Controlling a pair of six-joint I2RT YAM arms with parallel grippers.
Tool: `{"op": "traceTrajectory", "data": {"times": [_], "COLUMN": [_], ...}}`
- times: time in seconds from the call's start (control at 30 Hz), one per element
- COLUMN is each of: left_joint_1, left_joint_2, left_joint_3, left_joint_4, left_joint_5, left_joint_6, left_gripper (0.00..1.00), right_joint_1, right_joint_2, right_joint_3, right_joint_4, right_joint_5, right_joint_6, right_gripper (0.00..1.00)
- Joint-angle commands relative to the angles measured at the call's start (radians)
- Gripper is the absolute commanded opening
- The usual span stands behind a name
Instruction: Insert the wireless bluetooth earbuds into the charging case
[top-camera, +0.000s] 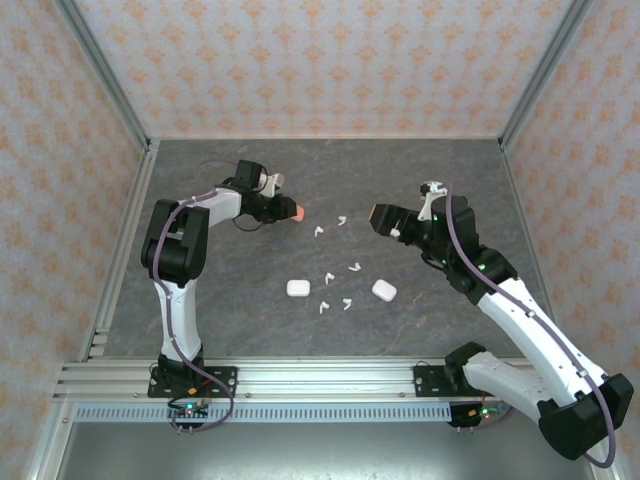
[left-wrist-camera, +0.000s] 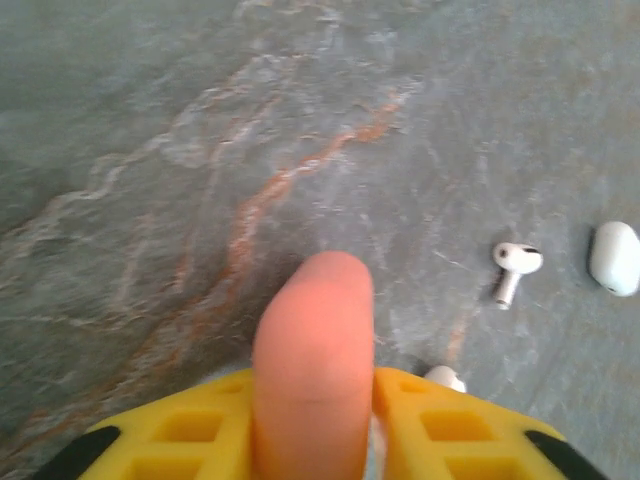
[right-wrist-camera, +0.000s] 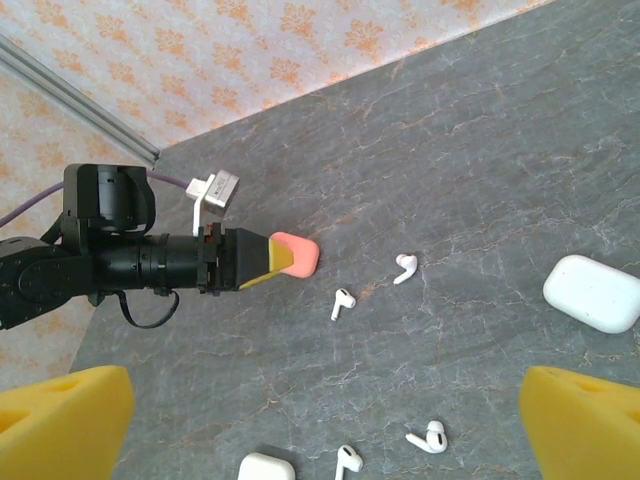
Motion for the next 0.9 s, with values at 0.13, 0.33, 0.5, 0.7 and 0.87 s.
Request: {"op": "traceTrajectory", "data": {"times": [0.13, 0.33, 0.5, 0.7, 0.87], "left_joint_1": [0.002, 0.001, 0.007, 0.009, 0.007], "left_joint_2": [-0.009, -0.053, -0.15, -0.396, -0.653], "left_joint_3": [0.035, 0.053, 0.01, -0.137, -0.303], "left_joint_4": [-0.13, -0.187, -0.195, -0.138, -0.057], "left_joint_5": [-0.114, -0.162, -0.245, -0.332, -0.406], "left_joint_6": [0.056, 0.098, 0.11, 0.124, 0.108], "left_gripper": [0.44, 0.57, 0.65, 0.67, 0.69], "right_joint_1": [-0.008, -0.01, -0.01, -0.011, -0.01], "right_joint_2": [-0.011, -0.003, 0.029, 0.044, 0.069], "right_joint_3": [-0.013, 0.009, 0.043, 0.075, 0.102], "right_joint_4": [-0.059, -0.106, -0.137, -0.148, -0.139], "right_joint_5": [0.048, 0.066, 0.018, -0.028, -0.089], "right_joint_6": [-0.081, -0.158, -0.263, -0.397, -0.465], "right_gripper": [0.99, 0.99, 0.99, 0.99, 0.99]}}
